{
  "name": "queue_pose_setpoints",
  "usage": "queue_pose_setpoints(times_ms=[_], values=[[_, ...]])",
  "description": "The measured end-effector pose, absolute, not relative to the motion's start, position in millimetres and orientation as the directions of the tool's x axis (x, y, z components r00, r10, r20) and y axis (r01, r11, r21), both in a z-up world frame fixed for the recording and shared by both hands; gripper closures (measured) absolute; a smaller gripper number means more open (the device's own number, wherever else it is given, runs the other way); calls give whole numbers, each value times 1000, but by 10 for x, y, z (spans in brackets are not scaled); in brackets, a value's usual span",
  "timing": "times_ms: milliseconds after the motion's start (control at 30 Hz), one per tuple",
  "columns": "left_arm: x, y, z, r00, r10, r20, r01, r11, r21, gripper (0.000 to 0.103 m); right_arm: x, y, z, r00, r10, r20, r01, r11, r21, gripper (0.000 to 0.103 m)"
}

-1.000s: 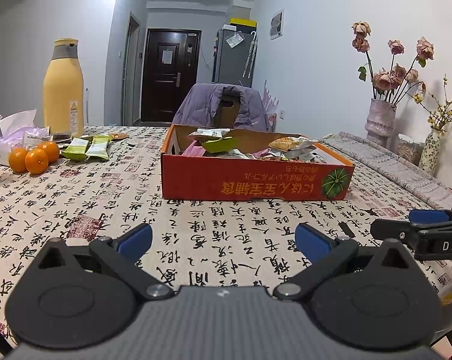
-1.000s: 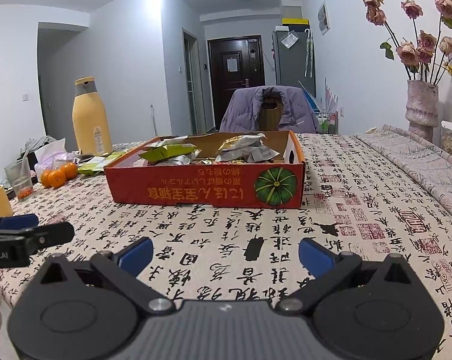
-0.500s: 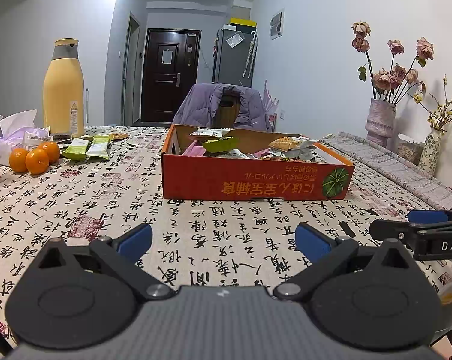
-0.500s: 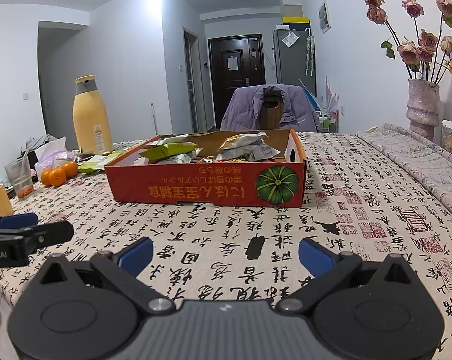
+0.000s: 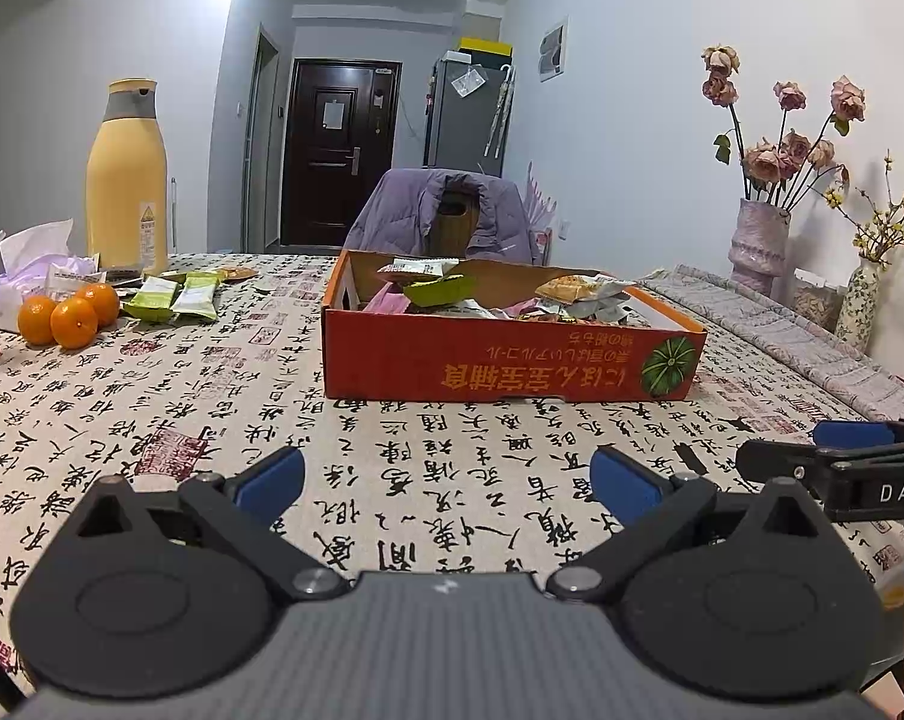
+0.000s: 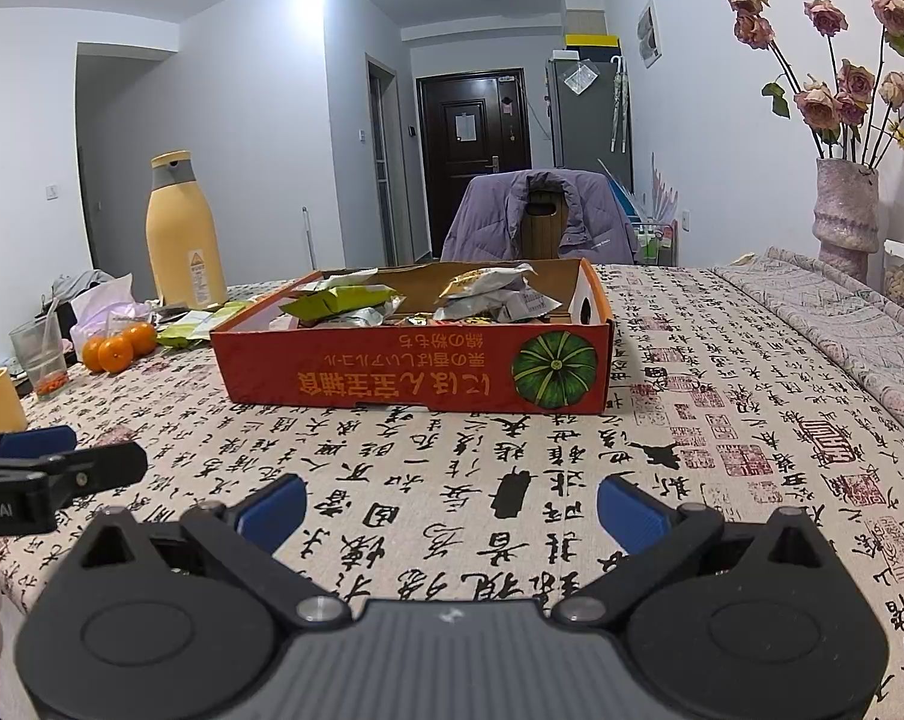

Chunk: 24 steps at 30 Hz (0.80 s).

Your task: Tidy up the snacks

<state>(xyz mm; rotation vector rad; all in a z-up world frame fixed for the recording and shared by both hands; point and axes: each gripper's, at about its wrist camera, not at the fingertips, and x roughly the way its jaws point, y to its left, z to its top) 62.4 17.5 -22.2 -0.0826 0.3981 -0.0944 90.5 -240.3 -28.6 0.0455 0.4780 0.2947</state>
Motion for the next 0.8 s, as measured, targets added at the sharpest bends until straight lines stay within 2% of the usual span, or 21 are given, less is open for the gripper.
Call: queue_pose_setpoints(times_ms=[800], values=[[572,182,-205,925,-111,-365,78,992,-102,0,875,-2394,-309,842,293,-453,-273,956,110,0]])
